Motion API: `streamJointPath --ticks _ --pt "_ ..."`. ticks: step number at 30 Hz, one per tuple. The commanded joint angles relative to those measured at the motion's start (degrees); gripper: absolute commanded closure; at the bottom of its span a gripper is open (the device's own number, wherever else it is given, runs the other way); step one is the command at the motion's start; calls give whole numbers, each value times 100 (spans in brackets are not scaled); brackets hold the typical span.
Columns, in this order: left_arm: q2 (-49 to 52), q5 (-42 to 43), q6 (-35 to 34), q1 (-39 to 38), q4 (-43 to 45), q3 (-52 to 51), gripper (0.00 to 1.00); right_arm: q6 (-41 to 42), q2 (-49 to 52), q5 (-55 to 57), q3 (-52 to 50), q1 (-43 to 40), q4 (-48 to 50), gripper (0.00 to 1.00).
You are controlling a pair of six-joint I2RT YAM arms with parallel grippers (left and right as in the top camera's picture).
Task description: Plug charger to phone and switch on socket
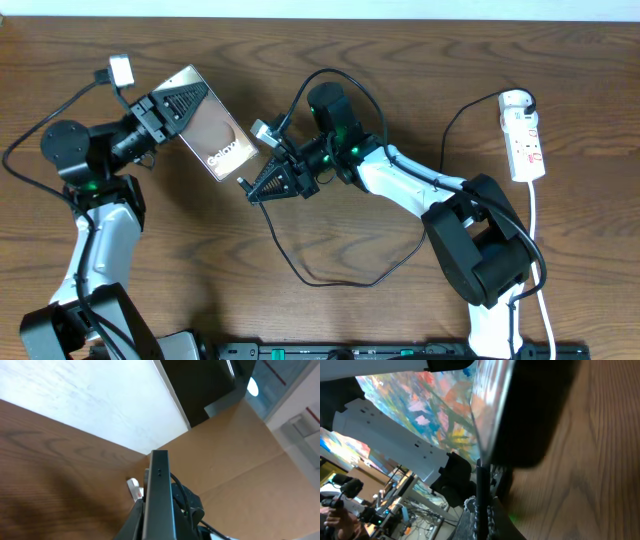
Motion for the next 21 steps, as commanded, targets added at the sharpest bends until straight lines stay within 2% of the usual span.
streamJointPath --ticks 1,12,21 --pt "-15 -50 -306 111 83 74 92 85 -61 -74 37 -50 33 99" --pt "-15 -50 -393 179 85 74 93 1158 -61 33 37 -94 1303 99" --pt "-15 -52 -431 179 87 74 92 1283 -61 101 37 -105 1351 99"
